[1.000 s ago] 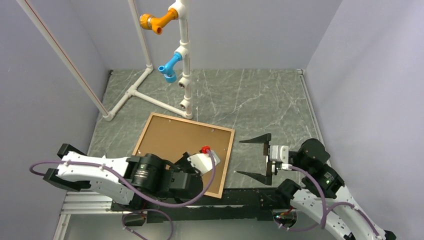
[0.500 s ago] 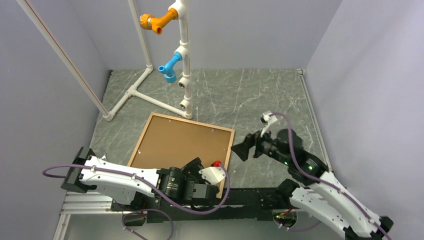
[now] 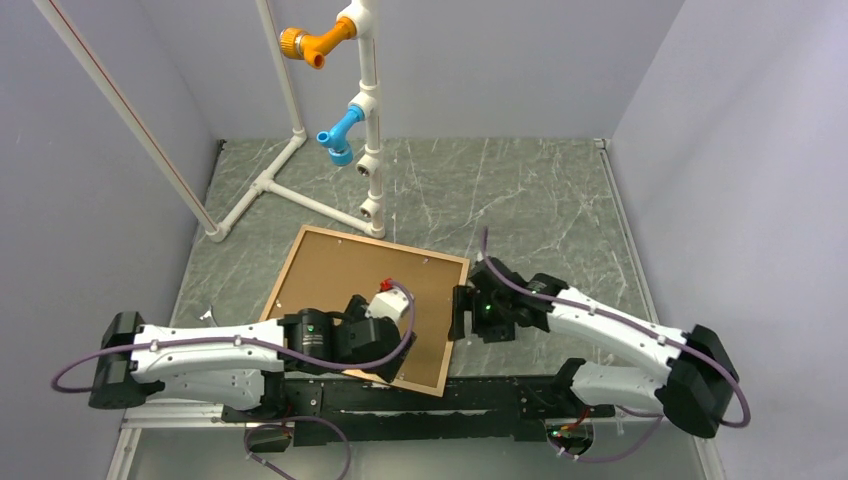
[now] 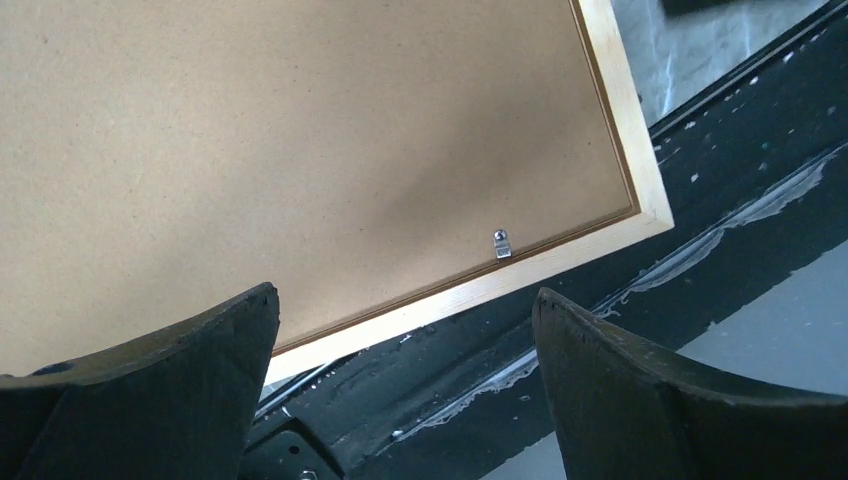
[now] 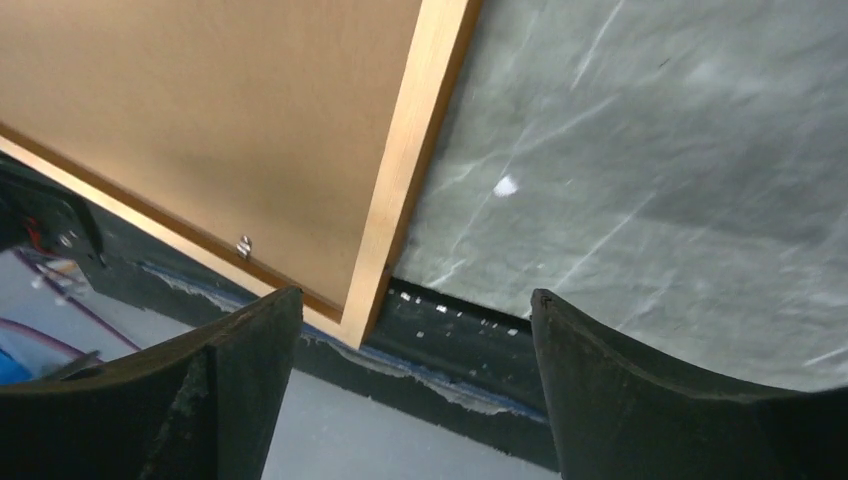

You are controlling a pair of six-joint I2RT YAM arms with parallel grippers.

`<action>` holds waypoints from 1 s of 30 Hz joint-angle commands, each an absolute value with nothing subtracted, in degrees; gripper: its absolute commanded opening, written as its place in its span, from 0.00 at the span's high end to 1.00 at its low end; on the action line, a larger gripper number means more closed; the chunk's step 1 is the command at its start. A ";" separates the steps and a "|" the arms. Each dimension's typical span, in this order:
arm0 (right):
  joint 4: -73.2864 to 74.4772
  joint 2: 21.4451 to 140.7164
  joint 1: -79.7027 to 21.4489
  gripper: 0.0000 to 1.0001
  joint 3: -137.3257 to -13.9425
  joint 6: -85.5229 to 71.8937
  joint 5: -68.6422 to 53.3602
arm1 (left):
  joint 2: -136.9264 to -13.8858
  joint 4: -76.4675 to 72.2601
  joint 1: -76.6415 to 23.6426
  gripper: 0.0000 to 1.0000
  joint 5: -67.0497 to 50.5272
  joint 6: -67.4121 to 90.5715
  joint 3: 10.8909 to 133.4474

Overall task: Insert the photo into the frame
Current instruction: Adjust the photo frame at the center of the board.

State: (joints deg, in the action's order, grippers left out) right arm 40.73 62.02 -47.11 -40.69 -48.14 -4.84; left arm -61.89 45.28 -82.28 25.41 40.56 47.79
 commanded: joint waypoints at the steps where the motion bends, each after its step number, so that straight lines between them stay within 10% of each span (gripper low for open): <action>1: 39.09 66.37 -54.34 0.19 -42.48 -56.69 -5.49 | -57.39 41.69 -78.85 0.01 21.90 42.84 46.91; 14: 31.41 83.75 -60.56 0.54 -45.24 -59.88 1.75 | -57.19 44.20 -77.34 0.01 20.92 42.82 48.34; 22: 26.70 80.45 -45.54 0.81 -38.98 -51.56 -2.38 | -53.34 44.17 -77.30 0.01 20.53 43.15 46.15; 25: 28.92 78.11 -40.65 0.77 -39.80 -47.50 -1.55 | -52.91 44.16 -77.34 0.00 20.43 43.03 45.64; 30: 34.91 73.25 -40.37 0.20 -42.65 -45.41 1.34 | -53.62 45.33 -77.42 0.01 20.73 42.75 45.70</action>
State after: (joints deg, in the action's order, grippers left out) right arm 31.44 77.97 -40.16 -39.77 -48.66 -2.59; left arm -53.49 45.10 -77.58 20.82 41.87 45.80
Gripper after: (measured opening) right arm 0.625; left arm 0.994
